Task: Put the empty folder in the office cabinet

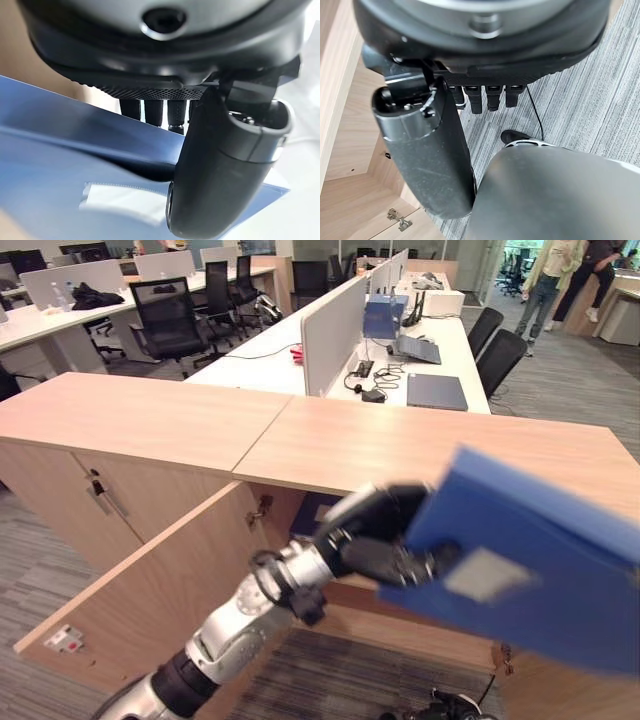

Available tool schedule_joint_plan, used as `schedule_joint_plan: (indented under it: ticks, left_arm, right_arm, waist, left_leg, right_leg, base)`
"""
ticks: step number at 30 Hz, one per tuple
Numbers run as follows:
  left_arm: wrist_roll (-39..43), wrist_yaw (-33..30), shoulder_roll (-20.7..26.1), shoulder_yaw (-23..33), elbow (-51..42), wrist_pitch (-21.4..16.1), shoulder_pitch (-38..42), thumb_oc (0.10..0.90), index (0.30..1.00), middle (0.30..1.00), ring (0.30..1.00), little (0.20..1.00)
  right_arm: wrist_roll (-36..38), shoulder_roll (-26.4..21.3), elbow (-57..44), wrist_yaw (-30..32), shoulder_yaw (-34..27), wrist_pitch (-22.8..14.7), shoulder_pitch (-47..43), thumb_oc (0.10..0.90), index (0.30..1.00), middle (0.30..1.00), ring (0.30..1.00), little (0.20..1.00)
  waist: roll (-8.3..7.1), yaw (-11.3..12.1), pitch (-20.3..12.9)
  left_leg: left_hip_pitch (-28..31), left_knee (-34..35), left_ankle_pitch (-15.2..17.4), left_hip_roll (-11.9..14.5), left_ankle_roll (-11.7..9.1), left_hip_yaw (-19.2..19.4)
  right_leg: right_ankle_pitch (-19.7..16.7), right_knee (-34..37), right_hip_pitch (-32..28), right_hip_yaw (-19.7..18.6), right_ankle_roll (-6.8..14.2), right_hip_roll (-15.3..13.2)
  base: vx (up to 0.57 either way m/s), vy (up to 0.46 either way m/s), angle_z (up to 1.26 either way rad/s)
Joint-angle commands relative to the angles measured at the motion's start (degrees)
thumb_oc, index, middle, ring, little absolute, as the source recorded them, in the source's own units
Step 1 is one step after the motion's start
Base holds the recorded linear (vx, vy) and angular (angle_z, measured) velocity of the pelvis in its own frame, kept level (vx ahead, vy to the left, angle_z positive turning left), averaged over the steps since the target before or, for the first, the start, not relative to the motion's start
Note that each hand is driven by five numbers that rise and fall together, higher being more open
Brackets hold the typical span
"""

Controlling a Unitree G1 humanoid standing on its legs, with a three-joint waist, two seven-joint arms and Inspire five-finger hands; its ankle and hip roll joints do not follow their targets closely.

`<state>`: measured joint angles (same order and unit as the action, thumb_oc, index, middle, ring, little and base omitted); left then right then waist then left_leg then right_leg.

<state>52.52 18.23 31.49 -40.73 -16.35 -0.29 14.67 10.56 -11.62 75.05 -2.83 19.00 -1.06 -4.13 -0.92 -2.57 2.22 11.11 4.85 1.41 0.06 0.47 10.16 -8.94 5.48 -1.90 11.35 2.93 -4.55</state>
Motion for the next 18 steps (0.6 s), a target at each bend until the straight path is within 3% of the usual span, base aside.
schedule_joint_plan:
  ticks: [1,4,6,7,8,9,10,12,13,14,18]
  left_arm:
    - [8.68,-0.75,-2.06,8.37,-2.04,-5.57,5.93,0.4,0.3,0.3,0.3,0.3]
    - [9.23,0.17,-0.8,8.07,-0.91,-4.3,3.63,0.4,0.3,0.3,0.3,0.3]
    - [3.92,-0.82,4.24,8.42,0.06,-5.71,1.1,0.4,0.3,0.3,0.3,0.3]
    - [3.9,-0.83,4.27,8.43,0.04,-5.71,1.04,0.4,0.3,0.3,0.3,0.3]
    - [-2.92,-1.15,9.24,8.86,1.67,-5.66,-0.29,0.4,0.3,0.3,0.3,0.3]
    - [-8.58,-1.04,11.57,8.99,2.71,-5.29,-0.5,0.4,0.3,0.3,0.3,0.3]
    - [-8.6,-1.05,11.6,9.0,2.71,-5.3,-0.49,0.4,0.3,0.3,0.3,0.3]
    - [-23.48,-1.78,14.98,10.04,4.57,-5.37,-1.25,0.4,0.3,0.3,0.3,0.3]
    - [-37.27,-2.04,16.09,12.67,7.45,-5.07,-2.61,0.4,0.3,0.3,0.3,0.3]
    - [-37.48,-2.06,16.02,12.76,7.46,-5.1,-2.72,0.4,0.3,0.3,0.3,0.3]
    - [-52.26,-3.67,16.04,20.23,11.66,-4.69,-7.42,0.4,0.3,0.3,0.3,0.3]
  right_arm:
    - [-3.44,2.38,5.1,-1.4,3.81,-0.21,-1.27,0.8,0.9,0.9,0.9,0.9]
    - [-2.33,3.09,6.79,-1.33,3.01,-0.21,-3.35,0.8,0.9,0.9,0.9,0.9]
    - [-2.7,2.82,4.92,-1.08,3.68,-0.57,-2.99,0.8,0.9,0.9,0.9,0.9]
    - [-2.7,2.84,4.89,-1.07,3.71,-0.56,-2.95,0.8,0.9,0.9,0.9,0.9]
    - [-2.74,2.15,3.79,-1.08,4.02,-0.82,-2.55,0.8,0.9,0.9,0.9,0.9]
    - [-2.45,1.91,3.55,-1.2,4.02,-0.8,-2.39,0.8,0.9,0.9,0.9,0.9]
    - [-2.45,1.94,3.55,-1.19,4.02,-0.8,-2.41,0.8,0.9,0.9,0.9,0.9]
    - [-1.78,1.62,3.27,-1.39,3.63,-0.55,-2.47,0.8,0.9,0.9,0.9,0.9]
    - [-2.12,1.34,2.76,-1.78,3.52,0.05,-3.15,0.8,0.9,0.9,0.9,0.9]
    - [-2.13,1.33,2.75,-1.78,3.58,0.08,-3.17,0.8,0.9,0.9,0.9,0.9]
    - [-4.08,0.08,-2.11,-2.19,4.23,0.87,-3.83,0.8,0.9,0.9,0.9,0.9]
  waist:
    - [-1.42,0.8,1.81]
    - [-1.18,1.16,1.84]
    - [-1.03,1.31,1.85]
    - [-1.05,1.29,1.83]
    - [-1.03,1.38,1.83]
    - [-0.87,1.53,2.03]
    - [-0.96,1.5,1.86]
    - [-0.86,1.93,1.85]
    - [-0.84,2.62,2.01]
    - [-0.83,2.53,1.96]
    - [-0.87,3.26,1.99]
  left_leg:
    - [0.75,0.15,4.93,0.28,-1.11,-2.02]
    - [0.77,0.15,4.85,0.32,-1.13,-2.05]
    - [0.86,0.15,4.78,0.41,-1.24,-2.02]
    - [0.87,0.15,4.78,0.41,-1.24,-2.01]
    - [0.85,0.15,4.68,0.49,-1.37,-2.04]
    - [1.14,0.15,4.8,0.56,-1.42,-2.09]
    - [0.88,0.15,4.65,0.49,-1.4,-2.1]
    - [0.81,0.15,4.53,0.56,-1.46,-2.33]
    - [0.75,0.15,4.46,0.58,-1.45,-2.6]
    - [0.69,0.15,4.44,0.57,-1.45,-2.62]
    - [0.41,0.15,4.3,0.63,-1.35,-2.77]
  right_leg:
    - [6.22,-0.48,-5.38,-0.17,3.74,-0.69]
    - [6.31,-0.48,-5.43,-0.12,3.72,-0.69]
    - [6.47,-0.48,-5.56,-0.11,3.7,-0.63]
    - [6.48,-0.48,-5.57,-0.11,3.7,-0.63]
    - [6.48,-0.48,-5.55,-0.12,3.73,-0.57]
    - [6.58,-0.48,-5.82,-0.09,3.74,-0.45]
    - [6.49,-0.48,-5.57,-0.09,3.73,-0.53]
    - [6.54,-0.48,-5.55,0.02,3.76,-0.55]
    - [6.65,-0.48,-5.6,0.21,3.77,-0.51]
    - [6.66,-0.48,-5.55,0.23,3.77,-0.53]
    - [6.65,-0.48,-5.32,0.46,3.67,-0.59]
  base:
    - [0.0,0.0,0.0]
    - [0.0,0.0,0.0]
    - [0.0,0.0,0.0]
    - [0.0,0.0,0.0]
    - [0.0,0.0,0.0]
    - [0.0,0.0,0.0]
    - [0.0,0.0,0.0]
    - [0.0,0.0,0.0]
    - [0.0,-0.01,0.04]
    - [0.0,-0.009,0.05]
    - [0.0,-0.001,0.03]
